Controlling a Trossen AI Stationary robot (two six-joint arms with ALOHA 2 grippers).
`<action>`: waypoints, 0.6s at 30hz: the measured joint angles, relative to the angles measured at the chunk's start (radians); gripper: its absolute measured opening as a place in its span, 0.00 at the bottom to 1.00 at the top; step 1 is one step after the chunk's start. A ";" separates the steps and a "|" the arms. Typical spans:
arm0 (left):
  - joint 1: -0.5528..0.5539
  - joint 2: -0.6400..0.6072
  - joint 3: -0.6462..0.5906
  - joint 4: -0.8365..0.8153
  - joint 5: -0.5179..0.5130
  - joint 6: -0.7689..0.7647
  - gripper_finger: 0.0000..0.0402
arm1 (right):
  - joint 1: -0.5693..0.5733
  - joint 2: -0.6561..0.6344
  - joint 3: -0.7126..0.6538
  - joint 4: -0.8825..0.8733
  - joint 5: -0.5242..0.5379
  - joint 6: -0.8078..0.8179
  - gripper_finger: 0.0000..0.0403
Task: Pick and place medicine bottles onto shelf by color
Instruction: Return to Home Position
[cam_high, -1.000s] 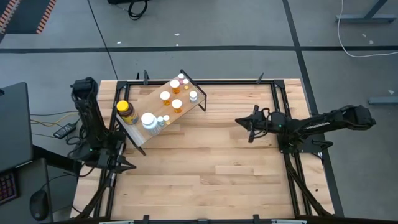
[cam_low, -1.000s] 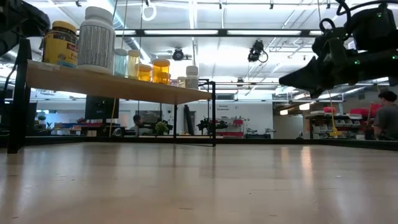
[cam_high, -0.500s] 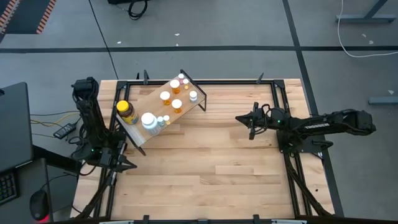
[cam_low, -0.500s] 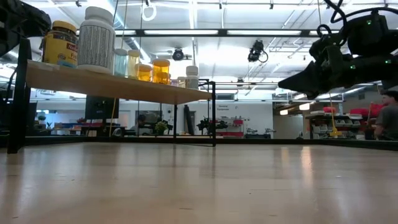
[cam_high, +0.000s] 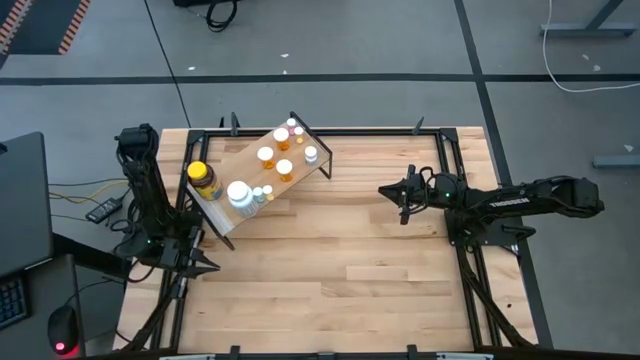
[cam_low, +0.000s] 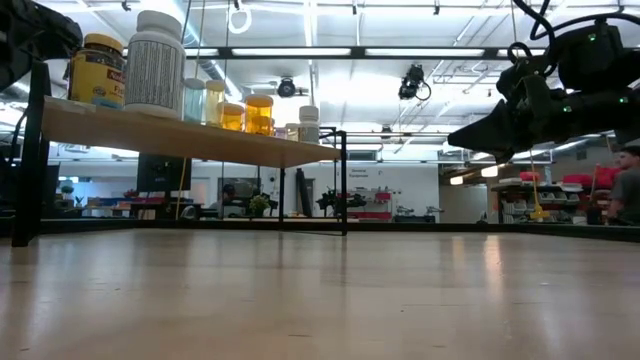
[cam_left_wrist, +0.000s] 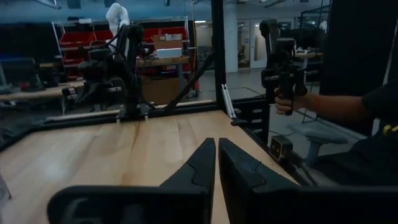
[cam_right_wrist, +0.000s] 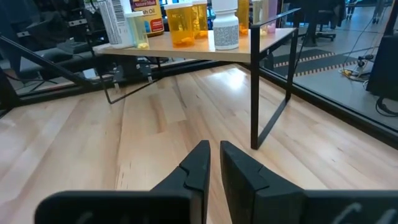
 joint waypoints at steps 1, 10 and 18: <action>0.000 0.000 0.000 -0.001 0.000 0.014 0.06 | 0.000 0.000 0.000 0.000 0.000 0.000 0.11; 0.000 0.000 0.000 -0.001 0.000 0.061 0.04 | 0.000 0.000 0.000 0.000 0.003 0.000 0.11; 0.000 0.000 0.000 -0.001 0.000 0.061 0.07 | 0.000 0.000 0.000 0.000 0.003 0.008 0.11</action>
